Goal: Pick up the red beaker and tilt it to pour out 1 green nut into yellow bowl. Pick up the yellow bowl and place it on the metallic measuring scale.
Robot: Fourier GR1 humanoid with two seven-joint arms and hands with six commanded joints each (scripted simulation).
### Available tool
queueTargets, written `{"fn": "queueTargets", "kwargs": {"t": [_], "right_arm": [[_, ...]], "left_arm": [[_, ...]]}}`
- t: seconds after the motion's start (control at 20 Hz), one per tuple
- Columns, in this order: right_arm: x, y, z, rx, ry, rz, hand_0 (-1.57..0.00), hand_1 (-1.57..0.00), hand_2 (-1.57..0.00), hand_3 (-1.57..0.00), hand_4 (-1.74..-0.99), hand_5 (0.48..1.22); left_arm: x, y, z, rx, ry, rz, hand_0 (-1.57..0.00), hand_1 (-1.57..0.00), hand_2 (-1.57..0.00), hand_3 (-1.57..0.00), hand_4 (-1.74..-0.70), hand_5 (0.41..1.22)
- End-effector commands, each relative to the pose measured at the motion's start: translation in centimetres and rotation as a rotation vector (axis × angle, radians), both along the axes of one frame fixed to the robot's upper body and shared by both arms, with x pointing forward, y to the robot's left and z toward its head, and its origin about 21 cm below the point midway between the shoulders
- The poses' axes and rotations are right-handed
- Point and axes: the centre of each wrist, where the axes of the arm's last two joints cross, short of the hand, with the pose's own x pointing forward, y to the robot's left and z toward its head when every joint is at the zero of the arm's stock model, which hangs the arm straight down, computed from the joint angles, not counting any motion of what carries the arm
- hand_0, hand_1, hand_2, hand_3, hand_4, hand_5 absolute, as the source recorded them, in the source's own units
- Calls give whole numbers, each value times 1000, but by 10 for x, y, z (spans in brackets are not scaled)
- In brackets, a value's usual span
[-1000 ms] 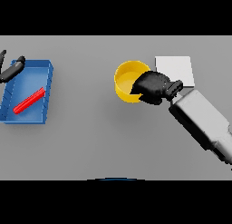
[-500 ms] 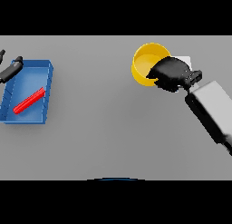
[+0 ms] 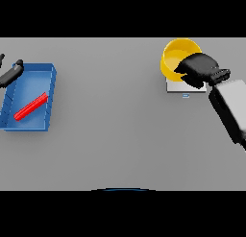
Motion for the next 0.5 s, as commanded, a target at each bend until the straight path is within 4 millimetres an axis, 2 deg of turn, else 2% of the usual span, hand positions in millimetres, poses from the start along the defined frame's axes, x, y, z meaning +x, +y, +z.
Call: {"fn": "queueTargets", "kwargs": {"t": [0.0,0.05,0.25,0.45], "right_arm": [[1,-7,-6,1,1,-12,-1571,-1571,-1500,-1169,-1741,1221],[3,-14,-11,-1,9,-24,-1571,-1571,-1487,-1195,-1741,1221],[12,-23,-24,14,38,-83,-1571,-1571,-1439,-1318,-1741,1221],[15,-26,-29,50,78,-101,-1548,-1571,-1393,-1407,-1741,1221]], "left_arm": [[-1,-1,-1,0,3,3,1,1,1,1,-719,725],[-4,0,-4,1,5,-1,1,1,1,1,-720,720],[-2,2,-3,1,3,7,1,1,1,1,-725,712],[1,2,-2,2,0,4,1,1,1,1,-729,714]]}}
